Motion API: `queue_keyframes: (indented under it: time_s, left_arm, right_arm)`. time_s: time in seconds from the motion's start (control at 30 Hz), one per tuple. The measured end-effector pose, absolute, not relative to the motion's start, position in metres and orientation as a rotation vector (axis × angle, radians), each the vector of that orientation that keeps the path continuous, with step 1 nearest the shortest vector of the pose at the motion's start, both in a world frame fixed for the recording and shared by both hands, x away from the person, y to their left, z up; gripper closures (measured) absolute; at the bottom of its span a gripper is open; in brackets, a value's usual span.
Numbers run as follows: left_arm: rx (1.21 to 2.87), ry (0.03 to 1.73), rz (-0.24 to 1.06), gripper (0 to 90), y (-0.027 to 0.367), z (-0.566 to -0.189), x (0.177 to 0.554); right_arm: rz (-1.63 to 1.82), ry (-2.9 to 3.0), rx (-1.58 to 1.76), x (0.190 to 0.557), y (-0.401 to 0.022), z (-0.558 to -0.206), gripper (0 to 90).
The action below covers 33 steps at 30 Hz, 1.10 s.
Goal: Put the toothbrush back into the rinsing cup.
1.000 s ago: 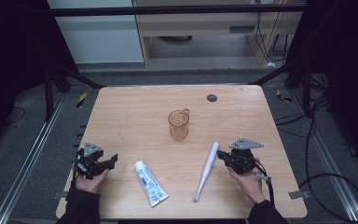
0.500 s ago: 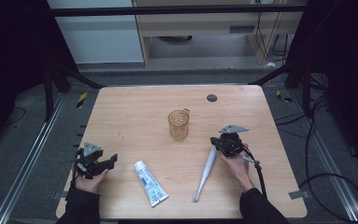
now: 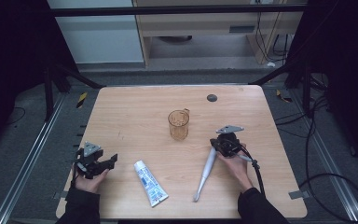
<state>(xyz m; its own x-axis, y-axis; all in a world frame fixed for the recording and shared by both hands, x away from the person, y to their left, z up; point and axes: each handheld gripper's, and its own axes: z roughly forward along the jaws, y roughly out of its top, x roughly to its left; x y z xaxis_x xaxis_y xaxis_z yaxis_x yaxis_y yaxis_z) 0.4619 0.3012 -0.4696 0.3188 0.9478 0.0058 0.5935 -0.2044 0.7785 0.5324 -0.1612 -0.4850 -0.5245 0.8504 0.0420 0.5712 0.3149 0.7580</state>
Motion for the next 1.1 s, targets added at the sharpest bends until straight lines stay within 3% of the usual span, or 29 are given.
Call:
queue_keyframes:
  time_s: [1.1]
  left_arm:
    - [1.898, 1.358, 0.659, 34.6, 0.302, -0.468, 0.461]
  right_arm:
    - [0.929, 2.239, 1.283, 0.523, -0.177, -0.485, 89.2]
